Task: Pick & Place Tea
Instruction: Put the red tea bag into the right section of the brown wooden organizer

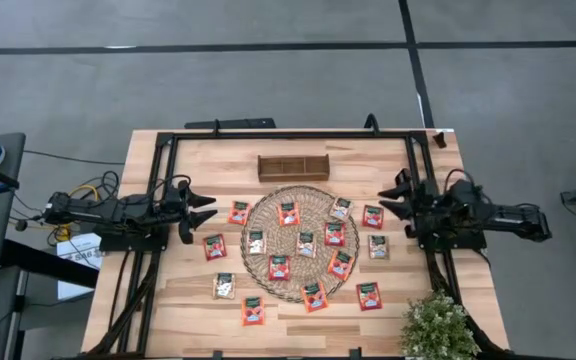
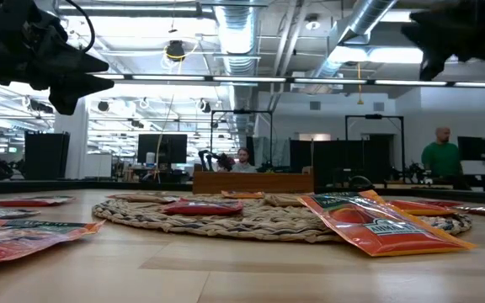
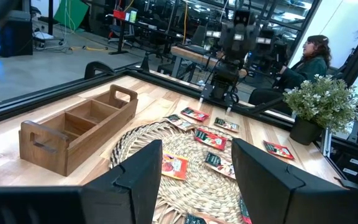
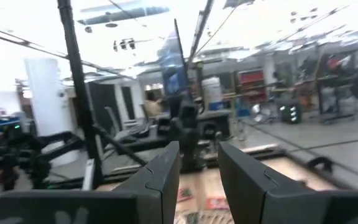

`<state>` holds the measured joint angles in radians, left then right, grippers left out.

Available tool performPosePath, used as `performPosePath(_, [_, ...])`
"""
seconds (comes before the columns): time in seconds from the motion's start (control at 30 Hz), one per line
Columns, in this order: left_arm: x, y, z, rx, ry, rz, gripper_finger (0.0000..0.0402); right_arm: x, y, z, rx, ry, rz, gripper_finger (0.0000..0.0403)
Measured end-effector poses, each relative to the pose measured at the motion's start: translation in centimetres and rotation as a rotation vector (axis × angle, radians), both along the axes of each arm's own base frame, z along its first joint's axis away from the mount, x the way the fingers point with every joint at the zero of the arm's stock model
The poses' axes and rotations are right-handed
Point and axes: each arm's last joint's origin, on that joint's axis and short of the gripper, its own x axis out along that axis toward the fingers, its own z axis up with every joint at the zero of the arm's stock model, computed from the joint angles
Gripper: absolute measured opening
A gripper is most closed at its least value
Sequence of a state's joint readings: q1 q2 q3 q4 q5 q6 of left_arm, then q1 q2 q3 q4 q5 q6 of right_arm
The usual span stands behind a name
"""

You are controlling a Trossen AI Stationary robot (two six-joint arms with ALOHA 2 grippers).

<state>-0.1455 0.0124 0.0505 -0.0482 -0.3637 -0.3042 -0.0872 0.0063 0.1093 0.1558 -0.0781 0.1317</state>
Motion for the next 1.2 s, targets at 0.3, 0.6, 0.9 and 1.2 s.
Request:
performPosePath(0.3, [0.0,0.0,0.0,0.0,-0.001,0.0,0.0185,-3.0,-0.3,7.3,-0.006,0.457,-0.21,0.0102])
performPosePath(0.6, [0.0,0.0,0.0,0.0,0.0,0.0,0.0185,0.4,-0.8,8.9,0.135,1.184,-0.319,0.0102])
performPosePath(0.9, [0.0,0.0,0.0,0.0,0.001,0.0,0.0185,5.3,-1.1,6.0,0.026,1.627,-0.227,0.0102])
performPosePath(1.2, [0.0,0.0,0.0,0.0,0.001,0.0,0.0185,9.3,-1.9,4.1,0.016,1.617,-0.102,0.0108])
